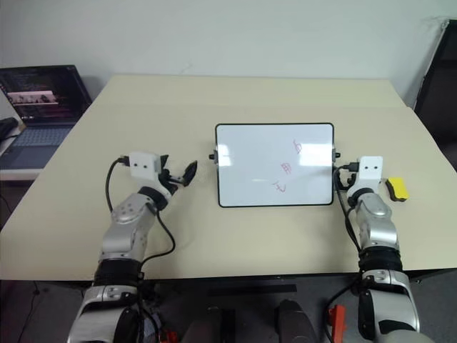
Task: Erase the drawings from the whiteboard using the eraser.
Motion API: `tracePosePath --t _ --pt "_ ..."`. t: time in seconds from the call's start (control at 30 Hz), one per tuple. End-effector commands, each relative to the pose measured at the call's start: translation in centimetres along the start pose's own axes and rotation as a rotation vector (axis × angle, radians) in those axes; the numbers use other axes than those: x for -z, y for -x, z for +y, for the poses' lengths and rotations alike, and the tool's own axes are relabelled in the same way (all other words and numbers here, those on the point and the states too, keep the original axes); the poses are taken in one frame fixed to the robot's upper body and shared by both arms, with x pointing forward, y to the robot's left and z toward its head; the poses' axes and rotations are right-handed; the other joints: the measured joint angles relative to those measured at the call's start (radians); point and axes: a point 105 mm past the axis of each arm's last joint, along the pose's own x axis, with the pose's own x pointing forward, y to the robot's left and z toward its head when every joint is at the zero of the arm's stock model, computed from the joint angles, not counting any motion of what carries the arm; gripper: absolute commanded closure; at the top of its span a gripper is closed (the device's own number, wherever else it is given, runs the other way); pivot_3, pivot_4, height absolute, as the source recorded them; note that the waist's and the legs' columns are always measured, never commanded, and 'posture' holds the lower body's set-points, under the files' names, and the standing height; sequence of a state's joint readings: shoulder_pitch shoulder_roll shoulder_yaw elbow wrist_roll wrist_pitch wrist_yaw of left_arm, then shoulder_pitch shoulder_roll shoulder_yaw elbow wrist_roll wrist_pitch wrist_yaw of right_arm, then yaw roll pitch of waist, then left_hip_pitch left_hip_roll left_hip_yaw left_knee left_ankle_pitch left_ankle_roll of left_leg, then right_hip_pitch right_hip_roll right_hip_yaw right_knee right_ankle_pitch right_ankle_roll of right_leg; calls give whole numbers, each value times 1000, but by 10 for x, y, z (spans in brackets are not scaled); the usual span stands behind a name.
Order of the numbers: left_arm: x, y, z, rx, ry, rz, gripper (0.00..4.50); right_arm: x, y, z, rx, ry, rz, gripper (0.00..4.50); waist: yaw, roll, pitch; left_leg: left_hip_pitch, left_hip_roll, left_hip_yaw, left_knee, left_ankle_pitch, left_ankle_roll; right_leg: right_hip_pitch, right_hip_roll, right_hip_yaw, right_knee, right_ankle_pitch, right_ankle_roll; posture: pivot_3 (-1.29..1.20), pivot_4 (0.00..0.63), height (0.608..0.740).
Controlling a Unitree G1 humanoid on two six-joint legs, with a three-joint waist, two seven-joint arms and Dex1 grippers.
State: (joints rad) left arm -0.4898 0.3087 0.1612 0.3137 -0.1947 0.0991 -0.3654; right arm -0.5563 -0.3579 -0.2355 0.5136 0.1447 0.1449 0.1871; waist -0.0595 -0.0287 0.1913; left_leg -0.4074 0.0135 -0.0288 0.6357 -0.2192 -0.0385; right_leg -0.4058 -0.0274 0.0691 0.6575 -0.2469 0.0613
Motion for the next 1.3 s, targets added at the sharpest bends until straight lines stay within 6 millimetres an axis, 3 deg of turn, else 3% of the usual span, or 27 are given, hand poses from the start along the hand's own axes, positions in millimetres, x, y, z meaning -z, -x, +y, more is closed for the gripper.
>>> tracePosePath --t 0.03,0.17,0.33,0.47,0.6,0.7,0.8,0.97,1.13,1.3 --pt "-11 -5 -7 49 -20 -33 0 -20 3 -11 31 2 -65 45 0 0 0 0 0 0 0 0 0 0 0 0 0 0 0 0 150 740" --pt "-15 -6 -14 110 -11 -41 0 -22 5 -18 55 5 -68 45 3 0 0 0 0 0 0 0 0 0 0 0 0 0 0 0 150 740" --pt "-33 -1 -1 177 -36 -58 0 -35 10 -24 42 24 -84 45 0 0 0 0 0 1 0 0 0 0 0 0 0 0 0 0 150 740" --pt "-76 8 9 321 -77 -93 0 -56 19 -35 27 49 -110 45 0 0 0 -1 1 1 -1 0 0 -2 2 1 0 0 0 0 150 740" --pt "-128 20 -27 613 -69 -168 0 -79 34 -52 45 69 -133 45 11 -1 0 -3 1 0 -1 0 0 -3 1 0 -1 0 0 0 150 740" --pt "-143 27 -78 863 -60 -191 0 -95 44 -74 113 46 -135 45 21 0 0 -4 1 0 -1 0 0 -3 0 0 -3 0 0 0 150 740" --pt "-137 28 -123 1026 -14 -187 0 -97 52 -91 161 28 -82 45 28 0 0 -4 1 1 -1 0 0 -2 0 0 -5 0 1 0 150 740" --pt "-95 17 -167 1098 -3 -82 0 -80 58 -108 202 15 56 45 18 0 0 -5 1 1 -1 0 0 -2 2 1 -8 0 1 0 150 740" --pt "-74 12 -184 1104 -33 -37 0 -62 60 -118 232 -15 167 45 6 0 0 -4 2 2 -1 0 0 -2 3 2 -8 0 0 0 150 740" --pt "-67 18 -198 1133 -21 -16 0 -48 59 -114 195 -28 256 45 7 0 0 -5 2 2 -1 0 0 -2 3 2 -8 1 1 0 150 740"
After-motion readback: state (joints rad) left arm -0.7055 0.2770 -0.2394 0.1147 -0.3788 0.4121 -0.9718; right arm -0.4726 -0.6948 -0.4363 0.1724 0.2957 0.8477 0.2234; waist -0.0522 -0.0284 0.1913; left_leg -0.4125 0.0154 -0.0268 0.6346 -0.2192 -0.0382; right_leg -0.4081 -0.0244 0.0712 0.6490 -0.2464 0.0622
